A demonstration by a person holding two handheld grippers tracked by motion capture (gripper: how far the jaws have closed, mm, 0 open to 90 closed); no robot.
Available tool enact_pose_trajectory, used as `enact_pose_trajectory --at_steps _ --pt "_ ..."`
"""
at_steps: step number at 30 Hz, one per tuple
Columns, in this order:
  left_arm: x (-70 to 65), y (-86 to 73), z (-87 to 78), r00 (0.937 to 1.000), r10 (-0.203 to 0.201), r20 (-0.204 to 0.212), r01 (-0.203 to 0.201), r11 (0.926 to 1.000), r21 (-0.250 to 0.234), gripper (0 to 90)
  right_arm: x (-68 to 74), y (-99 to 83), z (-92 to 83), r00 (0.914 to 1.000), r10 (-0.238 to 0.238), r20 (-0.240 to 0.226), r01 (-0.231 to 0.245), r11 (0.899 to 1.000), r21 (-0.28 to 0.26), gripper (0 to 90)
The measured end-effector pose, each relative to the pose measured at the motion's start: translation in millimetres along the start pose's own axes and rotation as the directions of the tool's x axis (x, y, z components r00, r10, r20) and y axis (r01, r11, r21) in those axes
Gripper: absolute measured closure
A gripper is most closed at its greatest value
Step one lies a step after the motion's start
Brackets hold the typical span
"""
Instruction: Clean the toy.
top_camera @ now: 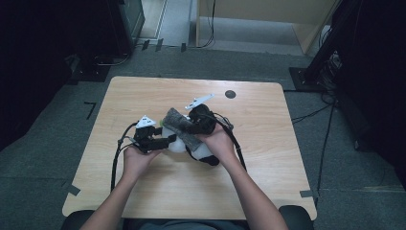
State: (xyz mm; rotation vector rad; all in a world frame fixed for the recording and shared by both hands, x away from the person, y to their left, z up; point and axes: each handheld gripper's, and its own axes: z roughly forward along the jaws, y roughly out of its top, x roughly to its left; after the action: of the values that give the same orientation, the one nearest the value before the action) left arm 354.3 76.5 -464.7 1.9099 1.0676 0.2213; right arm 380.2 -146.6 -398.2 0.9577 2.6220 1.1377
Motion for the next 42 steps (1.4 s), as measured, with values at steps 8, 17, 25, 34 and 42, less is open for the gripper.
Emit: enact_pose_trajectory --at_steps 8,17,25,34,42 --pt "-1.3 0.4 0.8 1.0 -0.003 0.005 0.003 1.0 -0.003 31.9 -4.3 -20.8 -29.1 0.9993 -0.017 0.032 0.017 1.0 -0.02 72.7" --pt "-1.2 0.3 0.8 1.0 0.006 0.003 -0.006 1.0 -0.006 31.9 -8.6 -41.6 -56.9 0.9979 -0.011 0.064 0.014 0.999 -0.048 72.4" --pt "0.1 0.4 0.7 0.9998 0.014 0.013 -0.014 0.9998 -0.013 31.9 -19.0 -61.1 -74.9 0.9958 0.029 0.086 -0.022 0.996 -0.082 72.4" --pt "-3.0 0.8 -1.2 0.9995 0.0 0.03 0.0 1.0 0.005 35.7 -28.1 -74.1 -83.3 0.9918 0.082 0.098 -0.071 0.991 -0.112 73.2" --pt "-8.1 0.6 -3.1 0.9994 -0.004 0.033 0.003 0.9996 0.029 35.8 -29.7 -78.6 -93.0 0.9861 0.116 0.119 -0.095 0.981 -0.168 73.5"
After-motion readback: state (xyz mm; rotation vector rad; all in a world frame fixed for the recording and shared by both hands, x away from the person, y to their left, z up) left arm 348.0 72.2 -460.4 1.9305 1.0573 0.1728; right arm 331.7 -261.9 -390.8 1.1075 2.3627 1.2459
